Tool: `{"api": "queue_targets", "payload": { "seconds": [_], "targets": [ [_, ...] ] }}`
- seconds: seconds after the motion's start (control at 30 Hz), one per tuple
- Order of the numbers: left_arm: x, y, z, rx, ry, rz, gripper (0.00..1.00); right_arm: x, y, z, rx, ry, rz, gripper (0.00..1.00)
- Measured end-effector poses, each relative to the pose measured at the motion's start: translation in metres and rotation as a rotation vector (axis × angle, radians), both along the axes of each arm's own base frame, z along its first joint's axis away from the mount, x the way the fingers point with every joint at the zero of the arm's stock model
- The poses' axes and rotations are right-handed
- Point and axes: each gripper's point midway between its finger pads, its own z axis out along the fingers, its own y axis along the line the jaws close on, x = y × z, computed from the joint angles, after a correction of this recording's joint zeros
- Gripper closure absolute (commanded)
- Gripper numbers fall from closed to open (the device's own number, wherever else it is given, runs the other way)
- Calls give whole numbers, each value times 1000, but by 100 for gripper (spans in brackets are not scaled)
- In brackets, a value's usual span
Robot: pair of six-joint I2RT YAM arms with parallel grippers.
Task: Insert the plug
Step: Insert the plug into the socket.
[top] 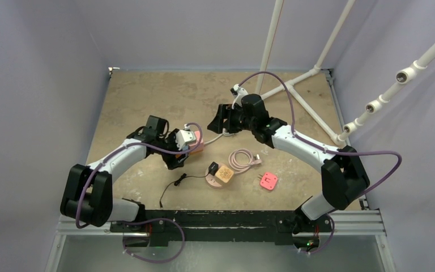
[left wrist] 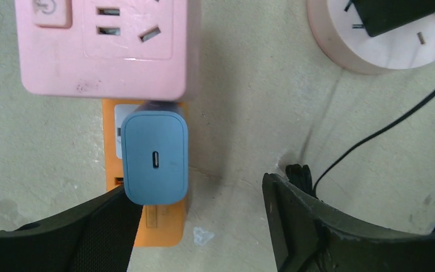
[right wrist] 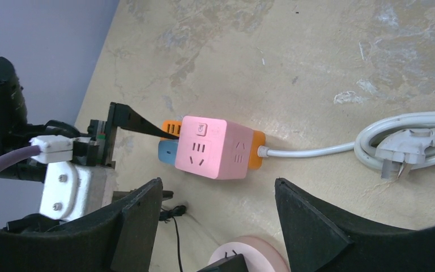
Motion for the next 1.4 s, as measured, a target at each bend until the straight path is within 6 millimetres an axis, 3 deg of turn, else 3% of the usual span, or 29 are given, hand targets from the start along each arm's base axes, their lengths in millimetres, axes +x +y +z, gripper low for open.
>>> {"api": "queue_targets", "payload": {
  "seconds": [0.17,0.3,0.4,0.67,0.93,1.4],
  "targets": [
    [-7,-1,21,-28,-14,18,35,0,0,0,0,0,0,26],
    [10,-7,55,-69,-98,34,52,0,0,0,0,1,0,28],
    [23,-11,69,-94,-146,46,64,0,0,0,1,0,0,29],
    [27,-13,53,-84,-101,56,70,0,0,4,6,-7,-1,30],
    [33,-12,52,-73,-119,60,83,-1,0,5,8,-9,-1,31],
    [37,-12,46,-58,-124,32,92,-1,0,6,9,-10,0,31]
  ]
}}
